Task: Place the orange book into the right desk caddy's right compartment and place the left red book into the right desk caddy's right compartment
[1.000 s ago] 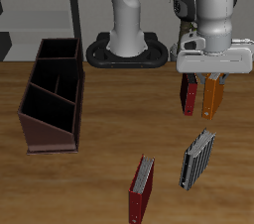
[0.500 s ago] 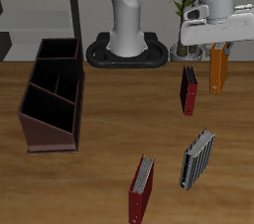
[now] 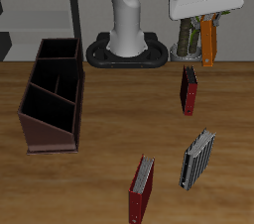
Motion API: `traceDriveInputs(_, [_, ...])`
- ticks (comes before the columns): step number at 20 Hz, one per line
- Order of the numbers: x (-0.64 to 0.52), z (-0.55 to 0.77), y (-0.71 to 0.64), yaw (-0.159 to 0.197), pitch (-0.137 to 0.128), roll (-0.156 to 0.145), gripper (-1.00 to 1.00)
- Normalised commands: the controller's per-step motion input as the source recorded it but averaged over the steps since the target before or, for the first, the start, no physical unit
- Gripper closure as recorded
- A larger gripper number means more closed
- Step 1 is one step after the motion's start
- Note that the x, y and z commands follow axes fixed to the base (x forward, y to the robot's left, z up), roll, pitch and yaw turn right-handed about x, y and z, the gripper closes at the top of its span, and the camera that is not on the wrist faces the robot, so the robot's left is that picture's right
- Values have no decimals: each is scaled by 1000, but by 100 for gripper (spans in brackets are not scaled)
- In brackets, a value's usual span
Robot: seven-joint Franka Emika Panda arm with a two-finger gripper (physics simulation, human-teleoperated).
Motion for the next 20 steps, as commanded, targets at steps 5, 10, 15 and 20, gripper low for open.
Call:
traceDriveInputs(5, [-452,148,-262,110,-11,29,100])
traceDriveInputs(10, [-501,85,-635,161,-33,-13,100])
traceDriveInputs(15, [-218,44,-490,44,-1,-26,100])
traceDriveInputs(20, [-465,171,-855,58,-38,-63,100])
